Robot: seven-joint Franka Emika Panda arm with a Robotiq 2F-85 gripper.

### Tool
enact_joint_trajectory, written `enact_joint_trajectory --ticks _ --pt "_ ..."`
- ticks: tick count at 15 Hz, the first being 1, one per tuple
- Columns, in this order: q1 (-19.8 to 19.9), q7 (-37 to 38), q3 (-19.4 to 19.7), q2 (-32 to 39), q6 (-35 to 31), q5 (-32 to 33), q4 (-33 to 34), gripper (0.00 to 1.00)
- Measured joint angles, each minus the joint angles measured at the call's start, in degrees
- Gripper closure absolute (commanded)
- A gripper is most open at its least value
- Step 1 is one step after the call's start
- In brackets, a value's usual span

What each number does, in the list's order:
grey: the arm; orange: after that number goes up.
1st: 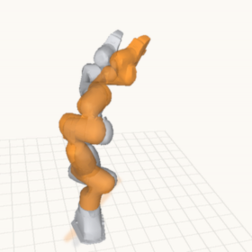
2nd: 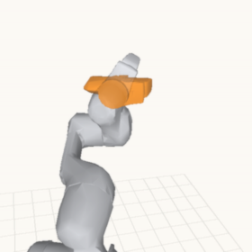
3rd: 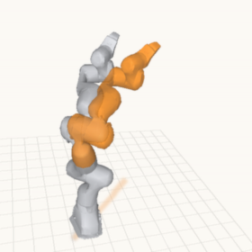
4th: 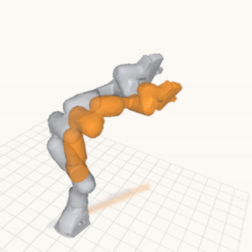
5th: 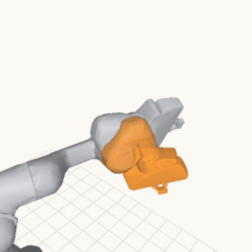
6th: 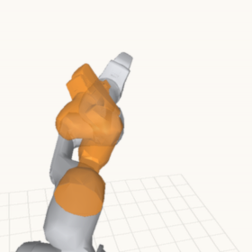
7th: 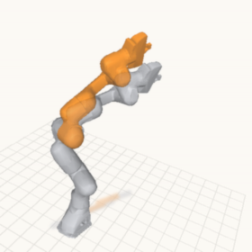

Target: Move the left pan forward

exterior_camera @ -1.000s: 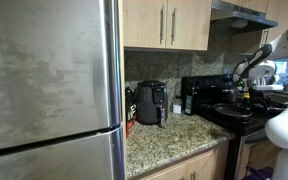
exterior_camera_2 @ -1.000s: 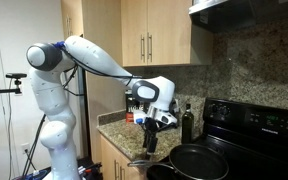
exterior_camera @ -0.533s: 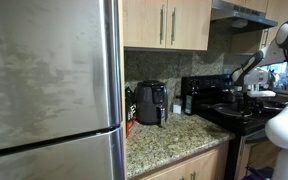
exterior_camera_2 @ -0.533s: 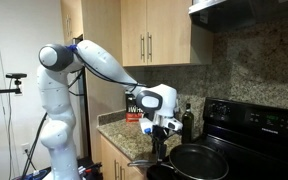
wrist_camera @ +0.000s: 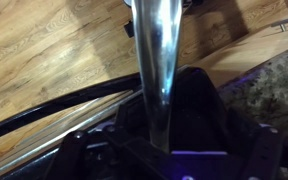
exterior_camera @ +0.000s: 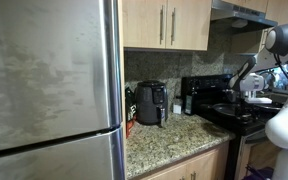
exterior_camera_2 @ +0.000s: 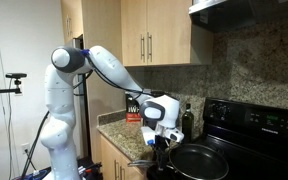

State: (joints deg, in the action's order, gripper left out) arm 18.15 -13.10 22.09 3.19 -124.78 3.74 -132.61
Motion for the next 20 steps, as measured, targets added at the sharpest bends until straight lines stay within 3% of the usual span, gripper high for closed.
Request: enact_joint_trajectory --ticks 10,16,20 --pt "0.9 0.2 0.1 1.6 -7.3 -0.2 0.0 0.95" --pt "0.5 1.7 -1.9 -0.5 -9.7 -6.6 -0.1 0.96" --pt "-0.4 7.0 -3.3 -0.8 -12.5 -6.4 1.7 0.96"
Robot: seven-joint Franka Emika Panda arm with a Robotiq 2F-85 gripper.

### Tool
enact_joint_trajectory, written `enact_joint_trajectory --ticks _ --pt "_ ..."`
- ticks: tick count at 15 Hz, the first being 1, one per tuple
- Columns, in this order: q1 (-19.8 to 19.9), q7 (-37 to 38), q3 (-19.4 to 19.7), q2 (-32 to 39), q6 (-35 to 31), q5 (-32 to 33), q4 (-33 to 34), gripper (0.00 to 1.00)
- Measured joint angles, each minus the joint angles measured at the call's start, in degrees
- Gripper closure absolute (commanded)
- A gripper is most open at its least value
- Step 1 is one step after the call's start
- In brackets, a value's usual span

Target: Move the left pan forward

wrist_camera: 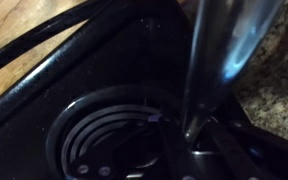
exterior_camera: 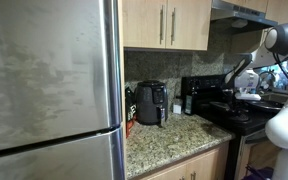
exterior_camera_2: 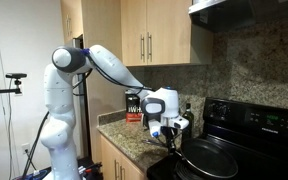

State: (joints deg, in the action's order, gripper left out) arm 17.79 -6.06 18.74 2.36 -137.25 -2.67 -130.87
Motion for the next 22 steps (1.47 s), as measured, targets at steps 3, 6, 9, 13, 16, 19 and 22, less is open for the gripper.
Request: enact_joint_trajectory --ticks 3,6,9,13,16,19,22 --pt "-0.3 4.7 -0.3 1.5 -1.7 2.1 3.2 0.96" --pt "-0.7 9.2 -0.4 4.9 -3.0 6.5 6.6 0.96" --pt "-1.5 10.8 -0.6 7.1 -3.6 8.0 8.3 0.84" --pt "-2.2 10.9 -0.7 7.2 -3.6 8.0 8.3 0.96" --pt "-2.5 11.0 -1.5 7.6 -4.7 7.9 8.3 0.96" --pt "-4.3 11.3 -3.1 7.6 -7.5 8.6 8.4 0.96" --pt "-6.9 13.0 -4.0 7.8 -9.3 11.3 8.8 0.96"
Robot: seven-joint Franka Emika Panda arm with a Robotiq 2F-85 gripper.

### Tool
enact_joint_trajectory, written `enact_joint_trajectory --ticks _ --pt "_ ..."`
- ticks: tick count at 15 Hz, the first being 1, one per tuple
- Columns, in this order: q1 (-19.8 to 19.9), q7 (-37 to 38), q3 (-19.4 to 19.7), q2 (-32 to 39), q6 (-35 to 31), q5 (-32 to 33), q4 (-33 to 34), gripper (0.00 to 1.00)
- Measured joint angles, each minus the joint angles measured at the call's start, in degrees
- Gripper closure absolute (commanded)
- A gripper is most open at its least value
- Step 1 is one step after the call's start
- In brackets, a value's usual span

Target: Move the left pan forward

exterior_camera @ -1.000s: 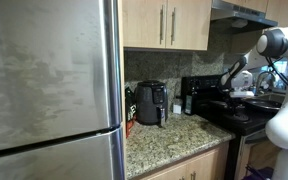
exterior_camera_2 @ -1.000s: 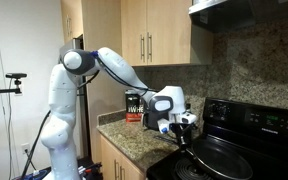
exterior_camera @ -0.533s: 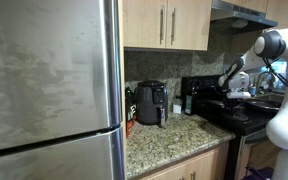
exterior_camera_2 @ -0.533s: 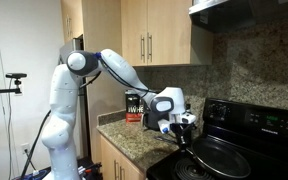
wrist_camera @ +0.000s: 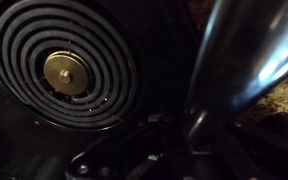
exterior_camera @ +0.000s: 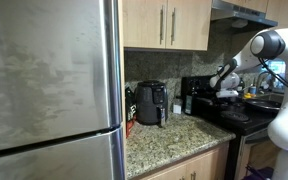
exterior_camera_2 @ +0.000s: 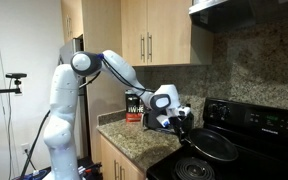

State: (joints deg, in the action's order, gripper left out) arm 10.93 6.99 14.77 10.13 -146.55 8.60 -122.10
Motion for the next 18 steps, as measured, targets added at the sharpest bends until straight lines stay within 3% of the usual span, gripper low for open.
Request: enact_joint_trajectory --ticks 9,18 --pt "-0.9 3.9 1.4 8.7 -3.4 7.2 2.4 0.96" --pt "-1.4 4.0 1.8 8.0 -8.6 7.6 2.4 0.96"
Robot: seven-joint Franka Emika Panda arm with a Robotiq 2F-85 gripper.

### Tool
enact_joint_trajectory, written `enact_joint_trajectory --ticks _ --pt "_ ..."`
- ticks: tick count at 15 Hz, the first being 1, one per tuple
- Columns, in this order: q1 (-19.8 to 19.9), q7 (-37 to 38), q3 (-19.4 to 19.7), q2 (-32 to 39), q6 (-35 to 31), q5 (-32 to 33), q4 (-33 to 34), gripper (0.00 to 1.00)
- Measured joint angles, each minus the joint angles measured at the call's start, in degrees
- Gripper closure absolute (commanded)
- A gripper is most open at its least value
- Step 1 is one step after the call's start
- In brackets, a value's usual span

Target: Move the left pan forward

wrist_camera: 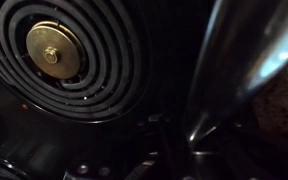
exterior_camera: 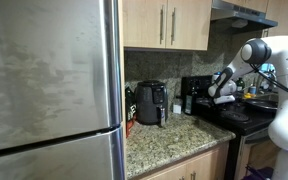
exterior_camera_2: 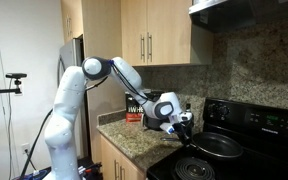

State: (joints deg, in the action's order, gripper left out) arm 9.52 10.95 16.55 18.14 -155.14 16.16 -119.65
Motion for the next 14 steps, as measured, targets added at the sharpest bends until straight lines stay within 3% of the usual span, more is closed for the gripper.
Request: enact_joint_trajectory --ticks 9,10,14 --pt "-0.9 0.0 1.1 0.5 -0.7 0.0 0.2 0.96" --pt "-0.9 0.0 1.1 0.5 -0.8 0.0 0.2 0.61" --pt "-0.9 0.0 0.9 0.3 -1.6 -1.5 0.1 0.38"
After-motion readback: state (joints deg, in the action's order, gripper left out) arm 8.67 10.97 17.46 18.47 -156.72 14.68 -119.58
